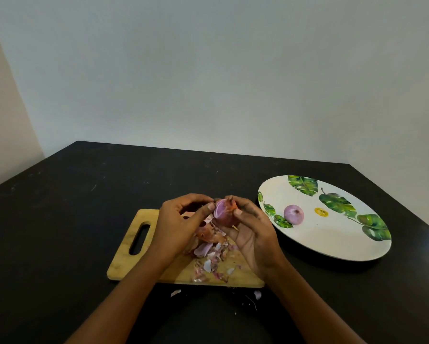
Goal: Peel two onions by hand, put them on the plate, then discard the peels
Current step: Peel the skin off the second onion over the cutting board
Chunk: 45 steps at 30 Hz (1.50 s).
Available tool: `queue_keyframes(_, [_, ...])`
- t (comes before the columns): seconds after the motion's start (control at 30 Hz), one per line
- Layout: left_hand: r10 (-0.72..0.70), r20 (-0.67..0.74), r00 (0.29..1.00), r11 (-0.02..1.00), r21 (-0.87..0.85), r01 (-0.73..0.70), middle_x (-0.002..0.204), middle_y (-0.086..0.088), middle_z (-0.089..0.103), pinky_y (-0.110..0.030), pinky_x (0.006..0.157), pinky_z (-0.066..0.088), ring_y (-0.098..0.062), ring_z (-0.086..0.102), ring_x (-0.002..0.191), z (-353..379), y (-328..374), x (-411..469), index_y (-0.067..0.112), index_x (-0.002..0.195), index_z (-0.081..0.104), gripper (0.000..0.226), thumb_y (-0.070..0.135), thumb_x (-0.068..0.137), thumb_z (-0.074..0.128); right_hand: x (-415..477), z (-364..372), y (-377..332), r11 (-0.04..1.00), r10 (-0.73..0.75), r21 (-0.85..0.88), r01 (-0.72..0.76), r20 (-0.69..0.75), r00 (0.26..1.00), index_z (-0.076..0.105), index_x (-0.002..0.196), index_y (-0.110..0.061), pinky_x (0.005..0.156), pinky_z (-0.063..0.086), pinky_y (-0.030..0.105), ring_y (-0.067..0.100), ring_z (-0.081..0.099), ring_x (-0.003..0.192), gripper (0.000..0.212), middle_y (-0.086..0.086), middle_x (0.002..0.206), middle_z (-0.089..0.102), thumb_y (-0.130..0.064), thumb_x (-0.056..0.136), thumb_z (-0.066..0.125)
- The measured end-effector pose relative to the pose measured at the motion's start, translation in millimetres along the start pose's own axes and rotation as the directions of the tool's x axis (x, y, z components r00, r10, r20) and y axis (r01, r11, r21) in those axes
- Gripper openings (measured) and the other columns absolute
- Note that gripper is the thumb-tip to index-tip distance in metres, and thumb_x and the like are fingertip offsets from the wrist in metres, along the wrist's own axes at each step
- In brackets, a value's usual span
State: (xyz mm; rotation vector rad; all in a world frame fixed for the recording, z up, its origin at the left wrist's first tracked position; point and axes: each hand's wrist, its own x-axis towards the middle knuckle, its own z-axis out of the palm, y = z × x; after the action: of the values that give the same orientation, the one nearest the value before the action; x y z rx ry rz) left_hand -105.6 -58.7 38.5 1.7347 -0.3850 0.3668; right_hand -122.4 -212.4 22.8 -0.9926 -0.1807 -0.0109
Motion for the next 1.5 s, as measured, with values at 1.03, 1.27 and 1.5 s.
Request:
queue_keyframes(1.03, [0.162, -0.143, 0.976, 0.937, 0.334, -0.107, 0.068, 0.013, 0.063, -0.044, 0.07, 0.054, -0.006, 0.062, 0.065, 20.2, -8.1, -19.7, 0.022, 0.076, 0.062, 0.01, 0.03, 0.074, 0.069, -0.3, -7.7, 5.1, 0.921, -0.047, -0.385, 0.05, 0.017, 0.999, 0.069, 0.109, -0.03, 0.096, 0.052, 0.047, 0.026, 0.061, 0.116, 0.035, 0.003, 0.119, 0.066, -0.024, 0.075, 0.078])
queue_keyframes(1.27, [0.118, -0.239, 0.964, 0.973, 0.221, -0.064, 0.066, 0.009, 0.062, -0.012, 0.059, 0.05, -0.004, 0.062, 0.068, 14.5, -1.7, -13.8, 0.017, 0.073, 0.061, 0.01, 0.009, 0.074, 0.068, -2.7, -1.1, 3.5, 0.97, -0.018, -0.242, 0.021, 0.012, 1.0, 0.065, 0.113, -0.014, 0.084, 0.056, 0.033, 0.026, 0.066, 0.11, 0.036, 0.005, 0.113, 0.068, -0.011, 0.077, 0.069])
queue_keyframes(1.5, [0.073, -0.09, 0.993, 0.997, 0.031, -0.07, 0.095, 0.014, 0.067, -0.009, 0.071, 0.049, 0.003, 0.062, 0.09, 15.5, -0.1, -10.1, 0.026, 0.103, 0.065, 0.021, 0.026, 0.083, 0.063, 1.7, -1.1, -1.8, 0.995, 0.078, -0.056, -0.078, -0.006, 0.997, 0.061, 0.118, -0.008, 0.083, 0.057, 0.037, 0.029, 0.066, 0.108, 0.039, 0.017, 0.12, 0.065, -0.01, 0.08, 0.062])
